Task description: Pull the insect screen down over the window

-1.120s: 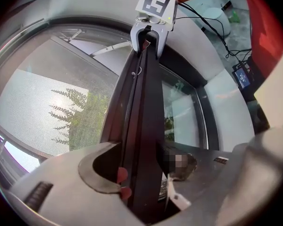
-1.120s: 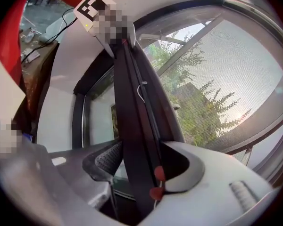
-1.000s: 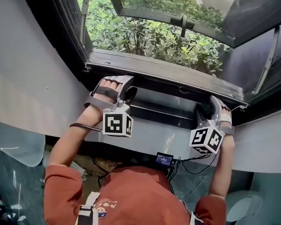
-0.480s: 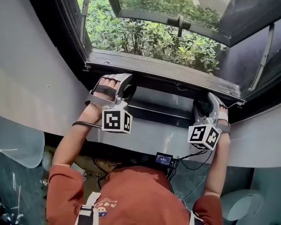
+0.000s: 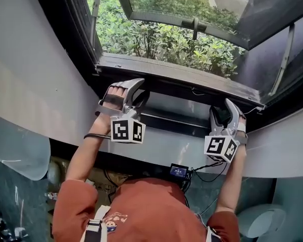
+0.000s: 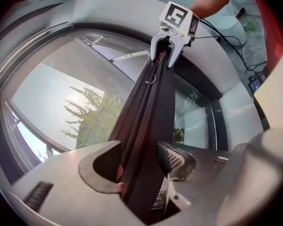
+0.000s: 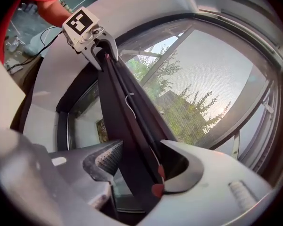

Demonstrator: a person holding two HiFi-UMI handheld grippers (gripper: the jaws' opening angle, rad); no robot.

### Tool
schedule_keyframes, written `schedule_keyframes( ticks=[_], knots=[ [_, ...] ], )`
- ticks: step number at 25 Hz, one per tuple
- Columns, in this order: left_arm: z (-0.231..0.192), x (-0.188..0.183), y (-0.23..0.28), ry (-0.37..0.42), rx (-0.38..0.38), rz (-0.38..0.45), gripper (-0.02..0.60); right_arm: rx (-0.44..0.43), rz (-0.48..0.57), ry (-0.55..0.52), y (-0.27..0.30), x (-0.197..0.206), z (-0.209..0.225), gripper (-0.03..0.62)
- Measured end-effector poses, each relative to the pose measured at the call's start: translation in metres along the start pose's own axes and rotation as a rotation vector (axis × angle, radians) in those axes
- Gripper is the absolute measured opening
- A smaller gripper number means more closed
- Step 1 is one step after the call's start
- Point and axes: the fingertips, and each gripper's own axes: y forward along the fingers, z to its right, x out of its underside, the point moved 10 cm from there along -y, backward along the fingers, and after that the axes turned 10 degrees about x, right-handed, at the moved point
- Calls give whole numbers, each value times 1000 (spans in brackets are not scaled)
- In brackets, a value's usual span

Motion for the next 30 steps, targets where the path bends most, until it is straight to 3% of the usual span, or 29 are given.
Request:
schedule_keyframes(
  ticks=[12,26,30],
  knots=[
    [32,-2,-34,-353,-63,166,233,17,49,297,-41,0,-11,255],
    [93,6,-65,-829,-74,305,233,-77,149,837,-88,8,-57,253],
    [107,10,-70,-911,-36,337,233,-14,177,976,-104,15,-67,253]
  ],
)
